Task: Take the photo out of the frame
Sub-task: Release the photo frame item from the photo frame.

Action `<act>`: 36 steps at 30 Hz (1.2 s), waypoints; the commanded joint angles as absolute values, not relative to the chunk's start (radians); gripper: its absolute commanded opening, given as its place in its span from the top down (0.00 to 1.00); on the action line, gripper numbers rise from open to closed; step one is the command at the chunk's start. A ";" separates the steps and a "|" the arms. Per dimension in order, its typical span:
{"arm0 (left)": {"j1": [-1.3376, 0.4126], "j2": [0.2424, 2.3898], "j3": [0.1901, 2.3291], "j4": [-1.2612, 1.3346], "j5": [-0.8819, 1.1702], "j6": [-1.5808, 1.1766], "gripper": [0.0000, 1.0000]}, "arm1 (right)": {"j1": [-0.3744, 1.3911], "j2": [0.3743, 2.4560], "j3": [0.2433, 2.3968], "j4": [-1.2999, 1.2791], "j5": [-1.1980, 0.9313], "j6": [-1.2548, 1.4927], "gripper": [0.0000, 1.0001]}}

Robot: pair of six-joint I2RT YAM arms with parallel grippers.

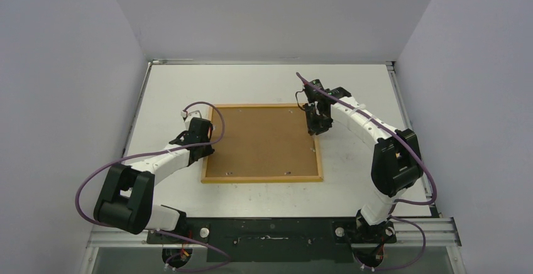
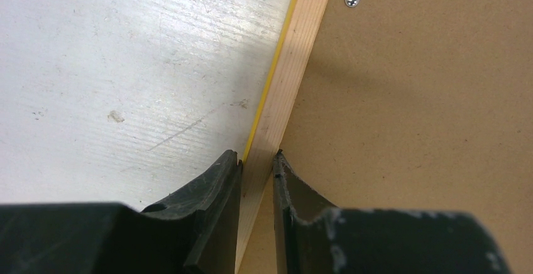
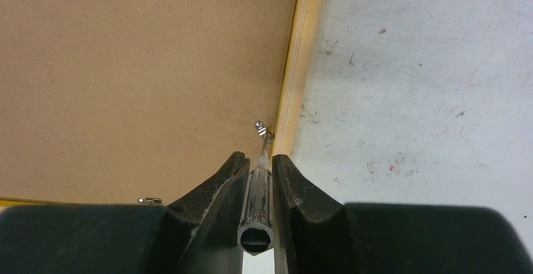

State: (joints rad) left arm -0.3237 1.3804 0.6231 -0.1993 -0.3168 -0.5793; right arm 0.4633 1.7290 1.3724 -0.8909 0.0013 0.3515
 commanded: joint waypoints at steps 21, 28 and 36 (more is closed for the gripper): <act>-0.315 1.368 0.623 -0.181 -0.318 -0.603 1.00 | 0.486 1.688 1.302 -0.976 -0.050 0.380 0.95; -0.311 1.368 0.623 -0.183 -0.318 -0.605 1.00 | 0.511 1.690 1.307 -0.999 0.043 0.383 0.95; -0.310 1.368 0.623 -0.183 -0.318 -0.605 1.00 | 0.557 1.688 1.328 -1.036 0.134 0.401 0.95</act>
